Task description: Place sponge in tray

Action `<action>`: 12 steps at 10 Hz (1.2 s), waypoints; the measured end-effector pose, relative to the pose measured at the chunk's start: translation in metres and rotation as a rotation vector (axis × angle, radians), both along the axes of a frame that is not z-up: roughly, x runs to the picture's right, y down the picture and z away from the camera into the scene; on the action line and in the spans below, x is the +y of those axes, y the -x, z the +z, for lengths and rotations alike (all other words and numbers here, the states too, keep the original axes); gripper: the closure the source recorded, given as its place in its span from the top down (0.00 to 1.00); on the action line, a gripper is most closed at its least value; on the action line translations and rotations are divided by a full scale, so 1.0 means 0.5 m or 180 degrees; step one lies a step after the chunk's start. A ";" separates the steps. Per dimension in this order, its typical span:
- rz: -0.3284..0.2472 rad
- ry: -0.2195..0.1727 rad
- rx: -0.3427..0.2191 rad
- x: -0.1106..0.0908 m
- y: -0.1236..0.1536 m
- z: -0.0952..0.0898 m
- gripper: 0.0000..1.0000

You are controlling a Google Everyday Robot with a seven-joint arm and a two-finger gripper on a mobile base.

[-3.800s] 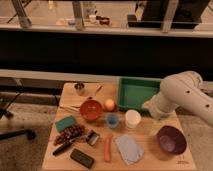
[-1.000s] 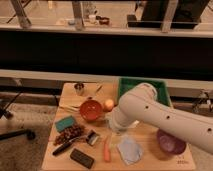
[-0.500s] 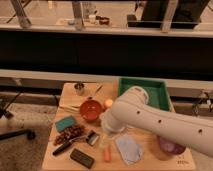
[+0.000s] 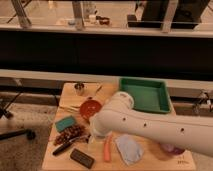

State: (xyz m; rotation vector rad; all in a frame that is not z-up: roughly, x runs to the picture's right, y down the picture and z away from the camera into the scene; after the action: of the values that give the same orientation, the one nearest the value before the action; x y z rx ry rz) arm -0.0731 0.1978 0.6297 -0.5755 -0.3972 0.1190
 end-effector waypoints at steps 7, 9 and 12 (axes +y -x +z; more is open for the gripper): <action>0.0209 0.0076 -0.0027 0.000 0.093 0.022 0.80; 0.0241 0.0073 -0.0037 0.002 0.124 0.031 0.80; 0.0250 0.0069 -0.0049 0.005 0.180 0.053 0.80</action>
State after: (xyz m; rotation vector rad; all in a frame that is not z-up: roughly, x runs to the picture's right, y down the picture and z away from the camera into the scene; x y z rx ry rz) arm -0.1629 0.2001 0.6561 -0.5825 -0.4341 0.1944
